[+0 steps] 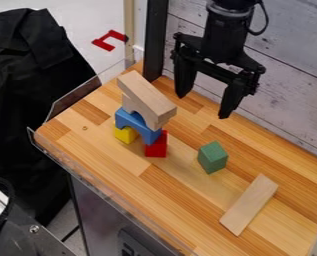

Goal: Take the Rectangular block and put it on top of the cube

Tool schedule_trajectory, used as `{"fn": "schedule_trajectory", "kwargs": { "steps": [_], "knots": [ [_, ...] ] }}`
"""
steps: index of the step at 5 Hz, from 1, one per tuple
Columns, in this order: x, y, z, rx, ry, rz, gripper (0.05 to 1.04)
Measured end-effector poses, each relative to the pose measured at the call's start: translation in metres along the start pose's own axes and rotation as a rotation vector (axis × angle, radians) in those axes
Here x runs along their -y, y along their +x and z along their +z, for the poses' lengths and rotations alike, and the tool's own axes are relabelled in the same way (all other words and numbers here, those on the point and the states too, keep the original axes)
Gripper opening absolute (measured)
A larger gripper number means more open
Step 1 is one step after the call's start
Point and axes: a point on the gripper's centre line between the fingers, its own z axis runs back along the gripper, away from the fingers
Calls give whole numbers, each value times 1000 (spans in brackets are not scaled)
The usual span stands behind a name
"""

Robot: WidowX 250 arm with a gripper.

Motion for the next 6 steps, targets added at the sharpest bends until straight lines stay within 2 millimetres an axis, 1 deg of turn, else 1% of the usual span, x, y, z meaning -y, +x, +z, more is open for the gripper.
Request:
{"fn": "schedule_trajectory", "kwargs": {
  "steps": [1, 3, 4, 5, 6],
  "knots": [
    [-1, -3, -11, -38, 6, 7, 999],
    [-35, -7, -21, -58, -2, 206, 999],
    [-46, -10, -19, -81, 15, 308, 999],
    [-58, -7, -10, -89, 3, 532, 999],
    [-67, -3, -1, -97, -29, 718, 999]
  ]
}}
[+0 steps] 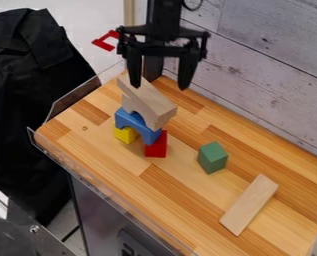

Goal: Take the Rectangular block and put it on top of the cube

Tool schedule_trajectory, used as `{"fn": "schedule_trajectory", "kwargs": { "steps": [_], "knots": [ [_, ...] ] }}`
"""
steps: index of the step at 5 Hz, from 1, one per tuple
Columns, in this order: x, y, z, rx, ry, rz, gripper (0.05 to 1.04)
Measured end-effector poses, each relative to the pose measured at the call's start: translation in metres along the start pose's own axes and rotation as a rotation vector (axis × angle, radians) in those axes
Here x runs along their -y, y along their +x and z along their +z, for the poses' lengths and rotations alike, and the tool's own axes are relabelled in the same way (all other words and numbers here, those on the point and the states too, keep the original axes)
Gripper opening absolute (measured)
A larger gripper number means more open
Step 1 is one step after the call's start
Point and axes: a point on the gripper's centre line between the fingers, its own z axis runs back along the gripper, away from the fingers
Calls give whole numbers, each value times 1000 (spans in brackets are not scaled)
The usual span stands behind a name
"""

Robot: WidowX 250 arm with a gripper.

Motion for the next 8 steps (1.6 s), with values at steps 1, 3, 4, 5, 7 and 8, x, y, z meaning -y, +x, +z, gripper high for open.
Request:
{"fn": "schedule_trajectory", "kwargs": {
  "steps": [1, 3, 4, 5, 7, 8],
  "knots": [
    [1, 10, -1, 7, -68, 241, 999],
    [-8, 7, -20, -8, -83, 511, 999],
    [-16, 4, -26, -20, -64, 524, 999],
    [-18, 6, -26, -19, -81, 514, 999],
    [-15, 11, -35, -16, -126, 458, 683],
    [-13, 15, -37, -7, -161, 424, 610]
  ]
}}
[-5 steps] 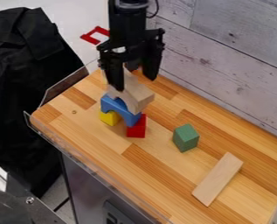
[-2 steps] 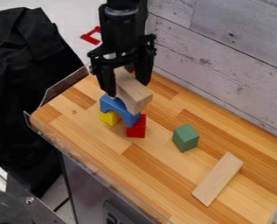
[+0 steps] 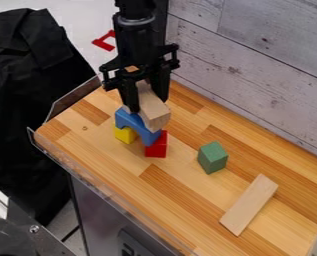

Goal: Take the Rectangular block and put it on top of the cube

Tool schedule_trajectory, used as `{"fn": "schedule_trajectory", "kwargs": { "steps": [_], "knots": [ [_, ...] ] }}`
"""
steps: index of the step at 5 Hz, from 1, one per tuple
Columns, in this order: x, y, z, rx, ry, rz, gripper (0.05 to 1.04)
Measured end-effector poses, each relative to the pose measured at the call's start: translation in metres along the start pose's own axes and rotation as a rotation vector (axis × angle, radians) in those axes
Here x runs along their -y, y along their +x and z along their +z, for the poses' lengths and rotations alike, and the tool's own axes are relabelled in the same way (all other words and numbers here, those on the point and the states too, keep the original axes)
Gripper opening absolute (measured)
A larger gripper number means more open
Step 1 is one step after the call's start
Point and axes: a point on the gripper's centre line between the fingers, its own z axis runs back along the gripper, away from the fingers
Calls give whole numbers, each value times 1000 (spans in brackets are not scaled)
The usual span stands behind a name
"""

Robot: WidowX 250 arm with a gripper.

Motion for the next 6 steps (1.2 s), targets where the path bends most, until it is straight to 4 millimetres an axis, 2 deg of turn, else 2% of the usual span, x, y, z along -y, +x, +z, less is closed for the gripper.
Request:
{"fn": "schedule_trajectory", "kwargs": {
  "steps": [1, 2, 4, 5, 6],
  "knots": [
    [1, 0, 0, -9, -17, -13, 563],
    [2, 1, 0, -9, -16, -27, 563],
    [20, 7, 22, 53, -13, -20, 563],
    [32, -2, 30, 49, -16, -45, 563],
    [42, -17, 27, 38, -33, -54, 563]
  ]
}}
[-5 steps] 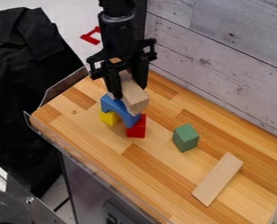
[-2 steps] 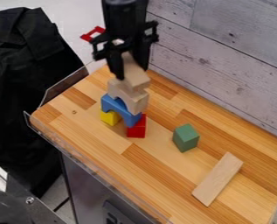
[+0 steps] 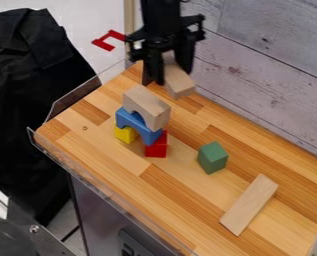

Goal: Take the Rectangular block and put it on top of the cube

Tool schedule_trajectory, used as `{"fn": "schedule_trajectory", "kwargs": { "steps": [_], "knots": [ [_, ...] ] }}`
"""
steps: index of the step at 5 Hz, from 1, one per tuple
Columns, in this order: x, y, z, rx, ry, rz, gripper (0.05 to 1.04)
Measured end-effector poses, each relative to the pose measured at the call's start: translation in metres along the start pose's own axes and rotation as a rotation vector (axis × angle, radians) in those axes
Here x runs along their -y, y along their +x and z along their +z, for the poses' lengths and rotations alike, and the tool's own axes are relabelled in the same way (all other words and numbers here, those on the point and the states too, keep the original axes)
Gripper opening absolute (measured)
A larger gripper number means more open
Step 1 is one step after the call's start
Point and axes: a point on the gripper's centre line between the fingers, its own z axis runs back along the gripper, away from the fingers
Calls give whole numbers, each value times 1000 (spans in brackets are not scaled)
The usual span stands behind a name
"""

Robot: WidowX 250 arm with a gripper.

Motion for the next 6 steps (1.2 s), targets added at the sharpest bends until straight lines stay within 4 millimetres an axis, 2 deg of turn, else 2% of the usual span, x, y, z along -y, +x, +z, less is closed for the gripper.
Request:
{"fn": "schedule_trajectory", "kwargs": {
  "steps": [1, 3, 4, 6],
  "knots": [
    [11, -17, -6, -20, -7, -33, 563],
    [28, -51, -34, -69, 9, -87, 563],
    [32, -59, -41, -83, 13, -92, 563],
    [25, -65, -54, -114, 12, -75, 563]
  ]
}}
